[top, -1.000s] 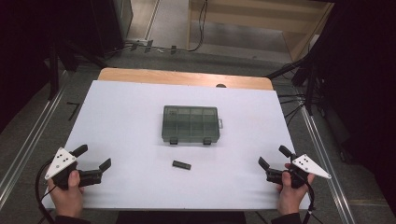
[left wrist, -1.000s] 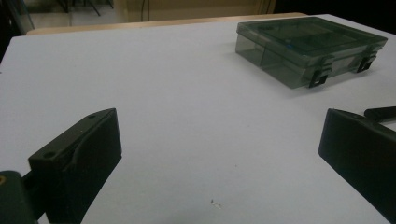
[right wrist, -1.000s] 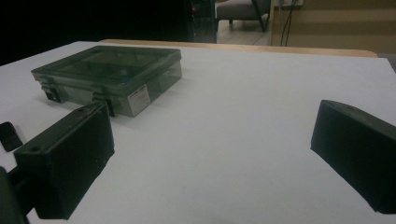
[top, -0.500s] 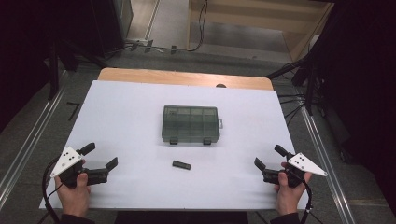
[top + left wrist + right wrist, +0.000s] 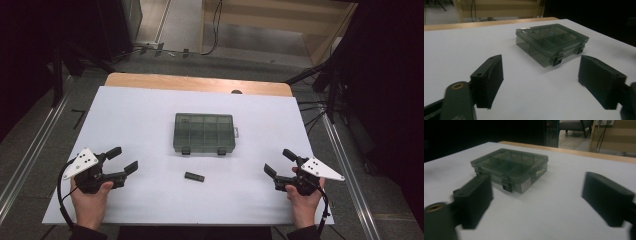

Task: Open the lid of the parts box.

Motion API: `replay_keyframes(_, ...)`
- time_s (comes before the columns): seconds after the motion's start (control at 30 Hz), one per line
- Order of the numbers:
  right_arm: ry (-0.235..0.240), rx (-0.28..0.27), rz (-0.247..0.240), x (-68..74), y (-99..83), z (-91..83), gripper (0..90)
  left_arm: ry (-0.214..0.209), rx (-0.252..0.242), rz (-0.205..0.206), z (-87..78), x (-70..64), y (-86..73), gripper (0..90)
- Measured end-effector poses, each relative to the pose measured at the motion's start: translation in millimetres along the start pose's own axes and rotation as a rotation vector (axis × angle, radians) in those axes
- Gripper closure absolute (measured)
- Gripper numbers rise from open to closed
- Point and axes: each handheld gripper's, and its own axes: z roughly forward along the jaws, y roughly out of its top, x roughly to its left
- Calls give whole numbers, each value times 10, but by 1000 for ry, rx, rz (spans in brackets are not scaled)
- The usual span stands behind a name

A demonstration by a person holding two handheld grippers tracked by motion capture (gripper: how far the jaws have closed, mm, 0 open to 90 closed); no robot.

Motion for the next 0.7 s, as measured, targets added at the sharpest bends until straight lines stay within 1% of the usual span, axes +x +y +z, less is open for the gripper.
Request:
replay_keyframes(0.03,0,0,0,0,0,0,169,0,0,0,0,0,0,247)
replay_keyframes(0.07,-3,13,-6,29,44,35,232,-2,9,0,54,-17,33,284)
replay_keyframes(0.13,7,13,-17,60,87,66,338,1,12,-1,108,-33,62,345)
replay_keyframes(0.2,22,17,-19,83,133,104,440,-10,16,-11,169,-39,93,425)
replay_keyframes(0.23,22,17,-19,83,133,104,440,-10,16,-11,169,-39,93,450)
replay_keyframes(0.27,31,17,-26,106,172,145,525,-15,18,-15,200,-44,108,492)
replay_keyframes(0.3,31,17,-26,106,172,145,525,-18,21,-12,231,-52,122,492)
replay_keyframes(0.33,41,27,-45,131,204,194,608,-24,25,-10,268,-62,135,564)
replay_keyframes(0.37,41,27,-45,131,204,194,608,-33,28,-8,304,-76,146,564)
replay_keyframes(0.4,46,38,-51,140,218,217,640,-35,35,-1,336,-88,157,605)
replay_keyframes(0.43,57,53,-59,143,246,271,727,-41,41,9,404,-111,176,683)
replay_keyframes(0.47,64,63,-58,142,259,301,751,-41,41,9,404,-111,176,708)
replay_keyframes(0.5,64,63,-58,142,259,301,751,-40,46,12,437,-122,186,708)
replay_keyframes(0.53,106,75,-56,135,283,360,815,-42,56,15,501,-132,204,768)
replay_keyframes(0.57,116,80,-61,135,293,389,840,-42,56,15,501,-132,204,792)
replay_keyframes(0.6,118,91,-65,143,303,417,870,-50,62,15,564,-131,222,814)
replay_keyframes(0.63,115,98,-71,148,314,443,875,-50,62,15,564,-131,222,840)
replay_keyframes(0.67,115,98,-71,148,314,443,875,-53,64,15,595,-131,231,840)
replay_keyframes(0.7,124,105,-73,156,344,497,876,-61,68,16,623,-131,241,883)
